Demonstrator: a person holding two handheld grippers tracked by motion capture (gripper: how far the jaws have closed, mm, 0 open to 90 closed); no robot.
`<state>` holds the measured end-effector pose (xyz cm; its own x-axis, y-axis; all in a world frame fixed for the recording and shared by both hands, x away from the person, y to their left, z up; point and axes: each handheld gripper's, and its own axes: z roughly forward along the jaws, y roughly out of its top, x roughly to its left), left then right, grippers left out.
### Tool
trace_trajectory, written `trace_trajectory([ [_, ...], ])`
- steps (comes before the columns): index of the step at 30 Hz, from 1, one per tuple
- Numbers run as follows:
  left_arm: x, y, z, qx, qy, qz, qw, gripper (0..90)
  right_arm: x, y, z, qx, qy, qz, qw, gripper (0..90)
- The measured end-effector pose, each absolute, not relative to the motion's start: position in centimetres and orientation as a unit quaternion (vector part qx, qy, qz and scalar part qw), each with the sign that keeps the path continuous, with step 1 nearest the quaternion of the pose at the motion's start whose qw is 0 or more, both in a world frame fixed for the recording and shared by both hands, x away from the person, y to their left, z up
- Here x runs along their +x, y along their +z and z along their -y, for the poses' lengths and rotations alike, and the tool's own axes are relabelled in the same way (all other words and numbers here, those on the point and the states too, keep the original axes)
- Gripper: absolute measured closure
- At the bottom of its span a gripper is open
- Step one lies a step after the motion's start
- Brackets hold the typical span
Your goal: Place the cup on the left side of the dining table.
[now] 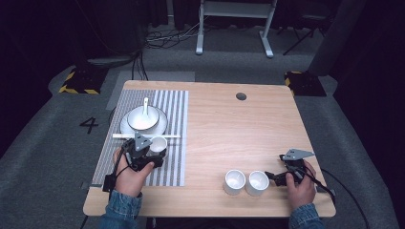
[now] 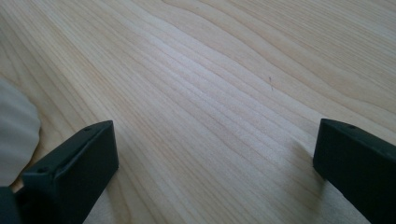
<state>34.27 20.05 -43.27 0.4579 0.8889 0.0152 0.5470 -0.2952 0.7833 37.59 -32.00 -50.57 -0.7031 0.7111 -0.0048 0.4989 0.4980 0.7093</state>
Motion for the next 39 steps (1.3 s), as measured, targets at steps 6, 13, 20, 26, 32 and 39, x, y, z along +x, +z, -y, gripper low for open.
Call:
trace_trajectory([
  [6,33.1,-43.2,-20.6,0.776,0.225,-0.457,0.371,21.8,37.7,-50.6,31.9,0.354,0.354,-0.853,0.150,0.0],
  [13,31.9,-43.7,-21.8,0.784,0.219,-0.455,0.360,21.8,37.7,-50.6,31.8,0.352,0.354,-0.854,0.149,0.0],
  [20,31.1,-43.8,-22.1,0.793,0.206,-0.446,0.361,21.8,37.7,-50.6,31.8,0.352,0.354,-0.853,0.149,0.0],
  [26,30.2,-44.1,-22.1,0.805,0.187,-0.440,0.351,21.3,37.7,-50.6,31.8,0.352,0.354,-0.853,0.149,0.0],
  [32,29.3,-44.8,-22.7,0.810,0.179,-0.441,0.343,21.3,37.7,-50.6,31.8,0.352,0.354,-0.853,0.149,0.0],
  [39,28.0,-45.8,-23.9,0.807,0.172,-0.447,0.346,21.1,37.7,-50.6,31.8,0.352,0.354,-0.853,0.149,0.0],
])
